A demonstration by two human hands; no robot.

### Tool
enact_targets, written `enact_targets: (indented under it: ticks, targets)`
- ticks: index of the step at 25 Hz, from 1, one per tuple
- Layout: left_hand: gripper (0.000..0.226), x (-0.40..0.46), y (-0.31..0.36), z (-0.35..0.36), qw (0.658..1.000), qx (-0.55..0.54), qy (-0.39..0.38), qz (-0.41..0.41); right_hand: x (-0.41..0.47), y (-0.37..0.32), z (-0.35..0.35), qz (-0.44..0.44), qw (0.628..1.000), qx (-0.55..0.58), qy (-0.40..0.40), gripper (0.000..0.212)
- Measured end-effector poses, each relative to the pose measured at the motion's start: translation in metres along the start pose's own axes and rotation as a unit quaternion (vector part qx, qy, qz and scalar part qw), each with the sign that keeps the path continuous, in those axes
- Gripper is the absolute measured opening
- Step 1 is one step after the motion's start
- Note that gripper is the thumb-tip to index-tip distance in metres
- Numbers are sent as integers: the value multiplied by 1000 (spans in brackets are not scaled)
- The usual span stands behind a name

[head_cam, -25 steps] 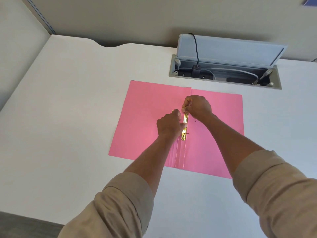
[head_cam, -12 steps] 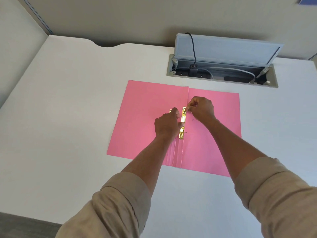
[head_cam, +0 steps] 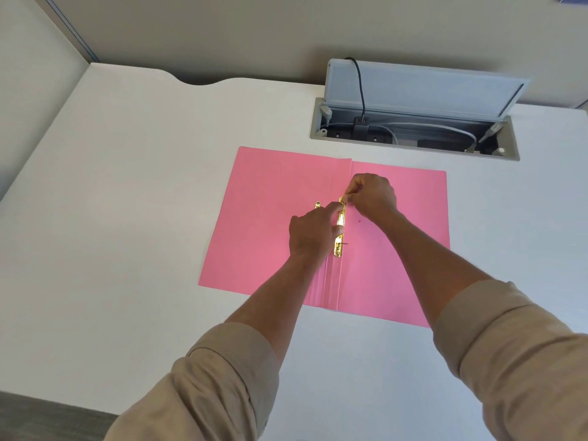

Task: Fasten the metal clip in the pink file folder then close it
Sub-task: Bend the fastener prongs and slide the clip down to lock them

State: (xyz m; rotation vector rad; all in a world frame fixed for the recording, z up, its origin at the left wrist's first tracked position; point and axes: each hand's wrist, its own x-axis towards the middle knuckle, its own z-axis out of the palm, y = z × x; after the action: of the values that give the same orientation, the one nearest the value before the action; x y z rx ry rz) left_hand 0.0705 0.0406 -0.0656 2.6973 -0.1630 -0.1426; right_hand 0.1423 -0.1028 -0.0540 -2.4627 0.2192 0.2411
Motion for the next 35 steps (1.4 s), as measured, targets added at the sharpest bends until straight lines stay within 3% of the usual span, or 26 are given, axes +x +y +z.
enact_targets:
  ticks: [11, 24, 35]
  targets:
    - [23, -1, 0, -2, 994, 82, 9, 67, 6, -3, -2, -42, 999, -15, -31, 17]
    - [19, 0, 1, -4, 996, 64, -10, 56, 16, -1, -9, -50, 995, -30, -77, 15]
    - [38, 1, 2, -4, 990, 112, -8, 83, 13, -4, -3, -84, 993, -57, -60, 22]
